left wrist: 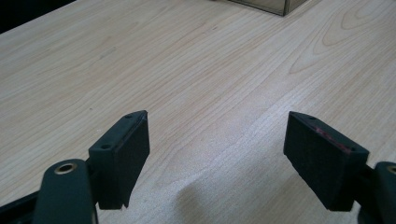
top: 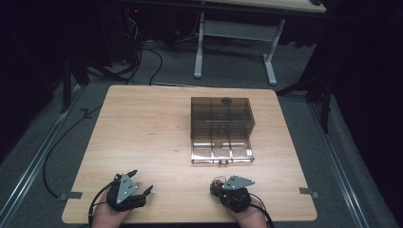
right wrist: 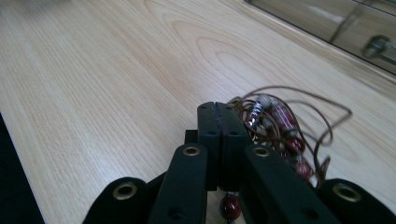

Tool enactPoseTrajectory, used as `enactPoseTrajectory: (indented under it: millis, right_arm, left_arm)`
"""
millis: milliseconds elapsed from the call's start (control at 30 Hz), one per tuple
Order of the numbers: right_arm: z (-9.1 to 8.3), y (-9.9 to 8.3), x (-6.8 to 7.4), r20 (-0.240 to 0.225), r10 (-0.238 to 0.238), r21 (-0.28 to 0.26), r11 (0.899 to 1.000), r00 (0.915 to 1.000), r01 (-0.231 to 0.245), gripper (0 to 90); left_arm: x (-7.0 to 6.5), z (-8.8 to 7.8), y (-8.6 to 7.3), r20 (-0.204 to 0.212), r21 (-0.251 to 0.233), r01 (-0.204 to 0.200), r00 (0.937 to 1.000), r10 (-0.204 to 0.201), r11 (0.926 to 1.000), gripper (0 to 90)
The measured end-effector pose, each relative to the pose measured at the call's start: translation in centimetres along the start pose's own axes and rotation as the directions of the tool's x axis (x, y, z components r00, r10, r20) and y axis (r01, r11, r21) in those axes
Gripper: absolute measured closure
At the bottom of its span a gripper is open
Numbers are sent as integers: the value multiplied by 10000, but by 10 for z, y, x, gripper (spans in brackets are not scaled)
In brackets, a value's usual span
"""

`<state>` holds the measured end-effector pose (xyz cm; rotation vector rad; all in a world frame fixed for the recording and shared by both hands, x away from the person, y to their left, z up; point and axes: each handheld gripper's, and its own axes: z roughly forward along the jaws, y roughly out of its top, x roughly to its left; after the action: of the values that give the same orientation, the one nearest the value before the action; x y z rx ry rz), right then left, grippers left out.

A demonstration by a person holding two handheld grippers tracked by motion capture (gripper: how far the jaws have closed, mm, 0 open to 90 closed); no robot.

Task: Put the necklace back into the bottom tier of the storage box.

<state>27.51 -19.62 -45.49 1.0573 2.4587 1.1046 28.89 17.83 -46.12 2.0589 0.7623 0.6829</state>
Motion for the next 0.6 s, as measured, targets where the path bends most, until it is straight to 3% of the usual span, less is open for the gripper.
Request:
enactPoseTrajectory:
  millis: [200, 300, 333, 467, 533, 600]
  right_arm:
    - [-11, -8, -8, 359, 270, -66, 9996, 9990, -268, 900]
    - [-18, -7, -11, 295, 388, -830, 9959, 9988, -362, 889]
    - [-18, -7, -11, 295, 388, -830, 9959, 9988, -362, 889]
    - [-12, 2, -10, 772, 371, -777, 9965, 9963, -311, 736]
    - [-13, 1, -11, 869, 379, -796, 9963, 9955, -310, 707]
    - [-19, -4, -13, 970, 488, -846, 9956, 9941, -406, 597]
  left_arm:
    - [0, 0, 0, -10, 20, -31, 10000, 31, 10000, 229]
    - [0, 1, 0, -9, 80, -62, 10000, 62, 9999, 230]
    - [0, 1, 0, -9, 80, -62, 10000, 62, 9999, 232]
    - [-1, 1, 0, -41, 103, -71, 10000, 72, 9999, 233]
    - [-1, 1, 0, -35, 78, -71, 10000, 71, 9999, 234]
    - [0, 1, 0, -9, 75, -52, 10000, 52, 10000, 234]
